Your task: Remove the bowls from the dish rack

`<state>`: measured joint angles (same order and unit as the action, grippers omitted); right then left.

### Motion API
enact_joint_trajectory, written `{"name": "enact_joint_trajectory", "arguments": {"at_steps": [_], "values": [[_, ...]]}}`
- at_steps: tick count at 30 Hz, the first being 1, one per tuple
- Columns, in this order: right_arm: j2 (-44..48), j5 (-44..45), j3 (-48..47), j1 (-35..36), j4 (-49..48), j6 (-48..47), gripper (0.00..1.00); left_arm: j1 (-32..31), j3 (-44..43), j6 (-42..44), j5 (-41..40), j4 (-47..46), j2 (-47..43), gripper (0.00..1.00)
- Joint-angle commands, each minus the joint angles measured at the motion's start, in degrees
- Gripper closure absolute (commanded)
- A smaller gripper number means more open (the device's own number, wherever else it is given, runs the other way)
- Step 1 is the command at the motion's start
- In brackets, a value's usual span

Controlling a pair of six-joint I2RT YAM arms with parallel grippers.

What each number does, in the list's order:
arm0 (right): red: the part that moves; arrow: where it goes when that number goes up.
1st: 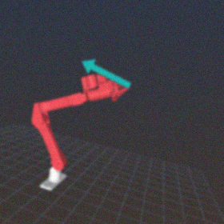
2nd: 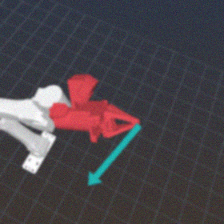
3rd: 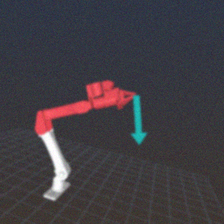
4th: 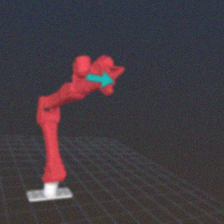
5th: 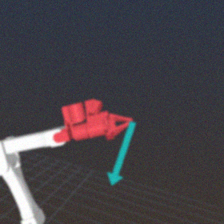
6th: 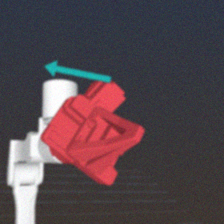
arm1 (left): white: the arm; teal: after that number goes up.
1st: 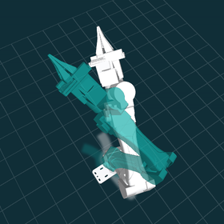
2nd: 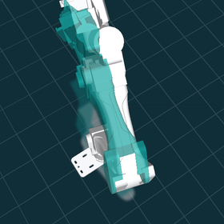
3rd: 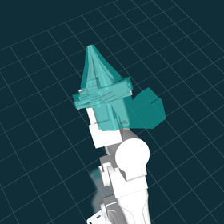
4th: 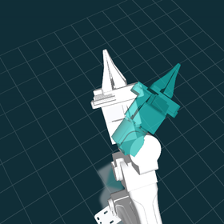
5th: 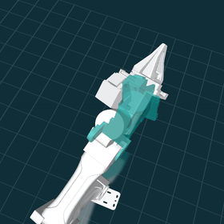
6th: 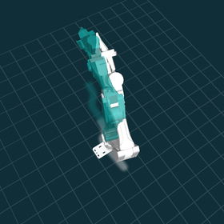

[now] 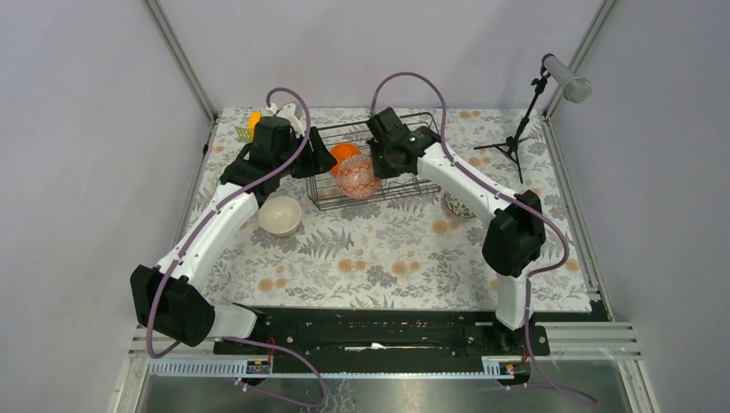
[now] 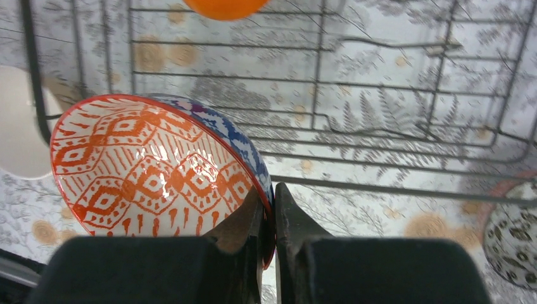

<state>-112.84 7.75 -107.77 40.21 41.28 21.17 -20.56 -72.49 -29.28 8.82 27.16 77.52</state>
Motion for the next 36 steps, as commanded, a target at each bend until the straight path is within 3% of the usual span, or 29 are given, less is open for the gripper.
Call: {"name": "enact_joint_trajectory", "arguments": {"at_steps": [1, 12, 19, 28, 36], "values": [[8.5, 1.5, 4.6, -3.7, -0.6, 2.9, 1.0, 0.1, 1.1, -0.8, 0.5, -4.2, -3.1, 0.43], [27.0, -0.8, 26.4, -15.0, -1.5, 8.2, 1.0, 0.1, 1.8, -2.1, 0.7, -4.4, -3.6, 0.42], [34.3, -1.1, 34.5, -21.7, -0.9, 12.7, 1.0, 0.1, 1.2, -3.7, 2.5, -4.8, -2.7, 0.42], [34.5, -4.4, 40.7, -33.6, -0.3, 20.1, 1.0, 0.1, 0.6, -4.9, 3.9, -5.5, -1.8, 0.42], [29.3, -3.9, 41.3, -38.6, -1.8, 25.9, 1.0, 0.1, 0.8, -4.3, 3.7, -5.4, -2.2, 0.42]]}}
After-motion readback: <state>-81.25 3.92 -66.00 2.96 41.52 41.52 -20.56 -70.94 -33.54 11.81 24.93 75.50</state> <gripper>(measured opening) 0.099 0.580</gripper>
